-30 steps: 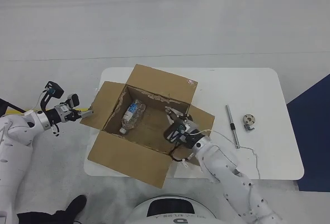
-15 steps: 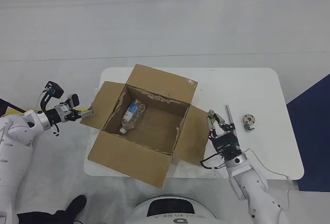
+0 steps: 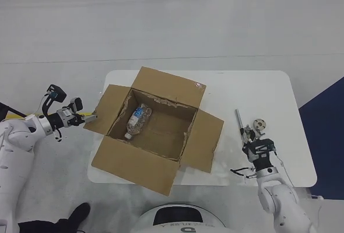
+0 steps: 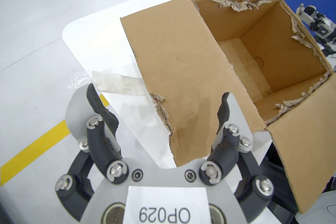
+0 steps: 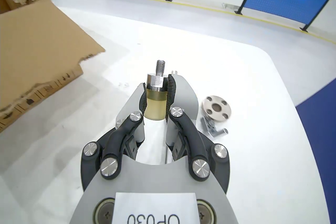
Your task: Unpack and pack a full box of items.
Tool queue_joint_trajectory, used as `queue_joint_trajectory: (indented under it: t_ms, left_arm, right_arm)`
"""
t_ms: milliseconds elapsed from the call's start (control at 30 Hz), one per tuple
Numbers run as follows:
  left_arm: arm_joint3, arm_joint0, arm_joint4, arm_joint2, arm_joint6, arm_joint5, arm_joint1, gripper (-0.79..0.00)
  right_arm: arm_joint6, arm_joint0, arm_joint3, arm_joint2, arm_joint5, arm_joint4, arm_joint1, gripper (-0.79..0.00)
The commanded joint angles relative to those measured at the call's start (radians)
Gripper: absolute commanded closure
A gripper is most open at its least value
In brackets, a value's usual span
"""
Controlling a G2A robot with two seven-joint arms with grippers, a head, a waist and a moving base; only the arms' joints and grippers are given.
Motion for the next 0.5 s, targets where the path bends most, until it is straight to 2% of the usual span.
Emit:
queue_joint_trajectory:
  t_ms: [0, 67, 233, 467]
  left_arm:
    - [0.0, 0.0, 0.0, 0.0, 0.0, 0.0, 0.0, -0.785]
    - [0.0, 0.0, 0.0, 0.0, 0.0, 0.0, 0.0, -0.785]
    - [0.0, 0.0, 0.0, 0.0, 0.0, 0.0, 0.0, -0.785]
    - [0.0, 0.0, 0.0, 0.0, 0.0, 0.0, 0.0, -0.785]
  right_arm:
    - [0.08, 0.005, -0.005, 0.007, 0.018, -0.007, 0.0, 0.0]
    - [0.185, 0.028, -0.012, -0.001, 0.032, -0.024, 0.0, 0.0]
    - [0.352, 0.095, 0.0, -0.025, 0.051, -0.055, -0.003, 0.0]
    - [0.472, 0.155, 0.017, -0.068, 0.107, -0.088, -0.011, -0.012]
